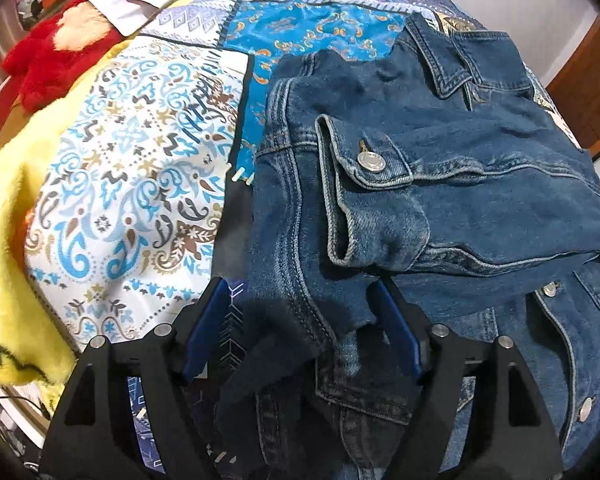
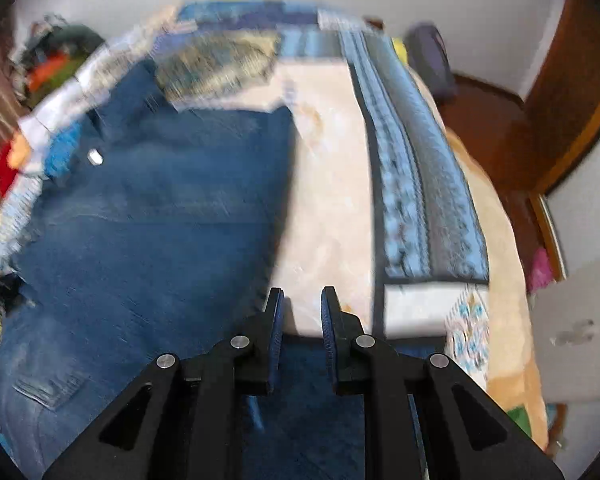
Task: Fold large clothes
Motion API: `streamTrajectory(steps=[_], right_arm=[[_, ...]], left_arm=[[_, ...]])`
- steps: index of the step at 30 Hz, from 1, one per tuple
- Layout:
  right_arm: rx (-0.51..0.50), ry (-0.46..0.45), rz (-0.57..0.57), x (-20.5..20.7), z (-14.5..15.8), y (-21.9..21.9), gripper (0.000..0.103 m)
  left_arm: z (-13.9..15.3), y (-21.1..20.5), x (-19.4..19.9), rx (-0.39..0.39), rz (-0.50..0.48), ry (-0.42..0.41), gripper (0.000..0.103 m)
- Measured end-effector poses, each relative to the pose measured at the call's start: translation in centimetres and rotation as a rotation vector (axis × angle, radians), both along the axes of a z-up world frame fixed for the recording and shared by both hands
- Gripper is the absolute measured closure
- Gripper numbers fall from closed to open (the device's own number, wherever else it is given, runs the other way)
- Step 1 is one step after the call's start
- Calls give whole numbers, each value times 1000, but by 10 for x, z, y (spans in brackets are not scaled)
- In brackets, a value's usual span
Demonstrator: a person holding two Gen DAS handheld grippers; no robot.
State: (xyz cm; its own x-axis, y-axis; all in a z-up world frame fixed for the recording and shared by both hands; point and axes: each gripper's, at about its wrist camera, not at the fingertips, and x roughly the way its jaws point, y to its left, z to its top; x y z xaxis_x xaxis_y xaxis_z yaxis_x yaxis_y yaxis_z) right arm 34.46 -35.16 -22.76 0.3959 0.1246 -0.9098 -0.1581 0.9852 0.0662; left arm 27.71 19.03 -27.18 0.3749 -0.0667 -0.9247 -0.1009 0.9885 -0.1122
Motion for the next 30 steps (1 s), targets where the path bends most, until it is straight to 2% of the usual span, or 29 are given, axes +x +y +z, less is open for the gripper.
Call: streamTrajectory(steps=[3,7,9,12,14,16,17,19,20,21,26,30], right_arm=[[-16,7,9,-2,5,0,89],[61,-25,-25,8,24,-7,89],[99,-44,-28,18,34,-6,89],[111,-40,-13,30,31,9,89],[39,-21,17,34,13,26,89],[-38,-77,41,28,5,35,87],[-85,-120,47,23,5,39,82],[-143,-140,26,21,7,37,61],[-166,-145,-1,23,8,32,42],[-159,-141,-11,24,8,26,31],[-23,-76,-33,28,10,-4,30],[90,-75,-50,29,22,-15,30]], left_arm=[[25,1,-4,23,-13,-56,28],[63,5,-2,68,-6,-146,28],[71,9,4,71,10,-165,28],[67,11,15,32,37,-151,28],[51,10,24,-16,40,-119,28],[30,2,32,-24,36,-71,28],[18,-1,36,-11,31,-44,27],[1,-5,37,13,29,-20,26],[-4,-4,36,9,36,-23,23],[-7,-1,34,-4,53,-29,19],[-8,19,28,-81,97,-5,19],[19,29,33,-72,103,-53,19]])
